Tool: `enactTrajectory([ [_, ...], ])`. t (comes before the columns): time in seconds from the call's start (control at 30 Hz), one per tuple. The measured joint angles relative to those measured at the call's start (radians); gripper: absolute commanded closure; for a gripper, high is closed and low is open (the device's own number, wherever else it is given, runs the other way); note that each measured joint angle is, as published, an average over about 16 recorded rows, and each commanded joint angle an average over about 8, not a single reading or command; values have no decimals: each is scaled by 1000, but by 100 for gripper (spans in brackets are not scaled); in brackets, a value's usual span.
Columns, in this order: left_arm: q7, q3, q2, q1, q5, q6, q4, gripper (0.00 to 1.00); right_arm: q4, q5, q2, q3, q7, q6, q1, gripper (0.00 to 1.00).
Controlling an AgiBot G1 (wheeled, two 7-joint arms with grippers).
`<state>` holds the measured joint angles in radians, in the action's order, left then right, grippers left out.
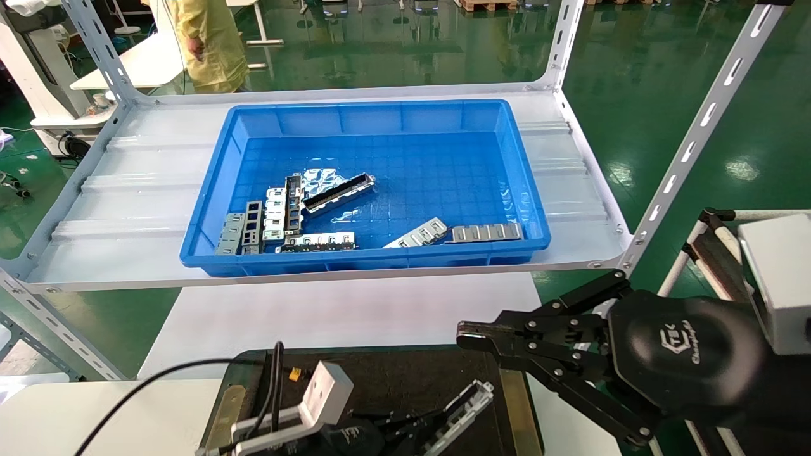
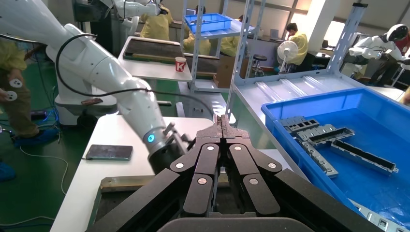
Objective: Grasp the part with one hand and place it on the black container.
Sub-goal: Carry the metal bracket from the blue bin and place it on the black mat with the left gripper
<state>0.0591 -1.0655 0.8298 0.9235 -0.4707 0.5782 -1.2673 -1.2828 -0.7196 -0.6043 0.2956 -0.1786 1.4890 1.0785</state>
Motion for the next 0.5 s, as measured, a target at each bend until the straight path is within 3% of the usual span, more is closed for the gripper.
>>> enactTrajectory([
  [0.5,-17,75,87,-178,75,-287,-47,100,0,1,0,1,0,0,0,100],
])
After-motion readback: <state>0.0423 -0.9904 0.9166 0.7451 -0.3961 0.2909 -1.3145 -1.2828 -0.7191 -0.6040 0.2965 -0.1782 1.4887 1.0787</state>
